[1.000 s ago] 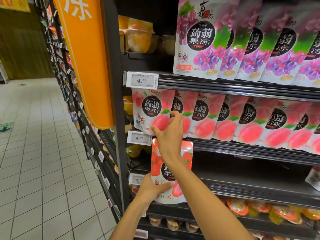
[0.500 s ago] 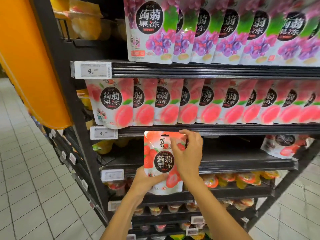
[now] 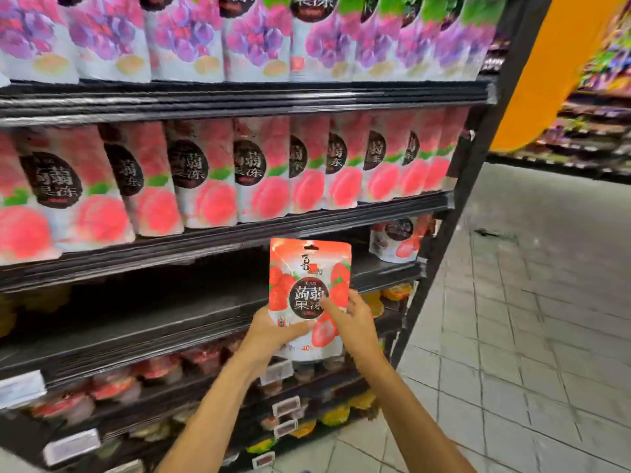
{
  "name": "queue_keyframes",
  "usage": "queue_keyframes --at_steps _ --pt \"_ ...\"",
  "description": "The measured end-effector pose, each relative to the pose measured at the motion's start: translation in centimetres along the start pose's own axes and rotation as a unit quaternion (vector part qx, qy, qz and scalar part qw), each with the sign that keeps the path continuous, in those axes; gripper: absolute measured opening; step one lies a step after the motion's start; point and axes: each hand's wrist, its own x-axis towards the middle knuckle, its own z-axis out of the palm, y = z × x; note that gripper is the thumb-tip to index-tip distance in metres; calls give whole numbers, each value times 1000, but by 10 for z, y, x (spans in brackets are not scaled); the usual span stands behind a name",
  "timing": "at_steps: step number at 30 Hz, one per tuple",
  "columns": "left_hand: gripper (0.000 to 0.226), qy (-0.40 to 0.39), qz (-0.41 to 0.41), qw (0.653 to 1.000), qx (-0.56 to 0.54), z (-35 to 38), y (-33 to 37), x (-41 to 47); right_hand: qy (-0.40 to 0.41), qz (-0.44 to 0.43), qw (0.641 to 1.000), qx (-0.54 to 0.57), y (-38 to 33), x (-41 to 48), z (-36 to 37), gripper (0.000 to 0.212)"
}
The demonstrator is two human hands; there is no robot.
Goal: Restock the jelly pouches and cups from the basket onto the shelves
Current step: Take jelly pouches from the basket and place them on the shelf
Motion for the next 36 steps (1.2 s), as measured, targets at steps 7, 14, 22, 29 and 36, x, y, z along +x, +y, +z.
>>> queue_keyframes --at_steps 7,14,22,29,36 --pt "56 17 0 1000 -3 98 -13 64 -16 6 1000 -10 11 51 -104 22" --pt "27 142 38 984 98 153 1 128 28 -19 999 -11 5 128 -152 25" --pt "42 246 9 937 248 181 11 165 68 -32 997 3 6 176 -148 27" --pt "47 257 -18 949 182 187 8 176 74 -3 997 -21 29 181 -146 28" --pt "82 247 -18 959 136 193 4 173 72 -20 979 -189 34 173 -150 27"
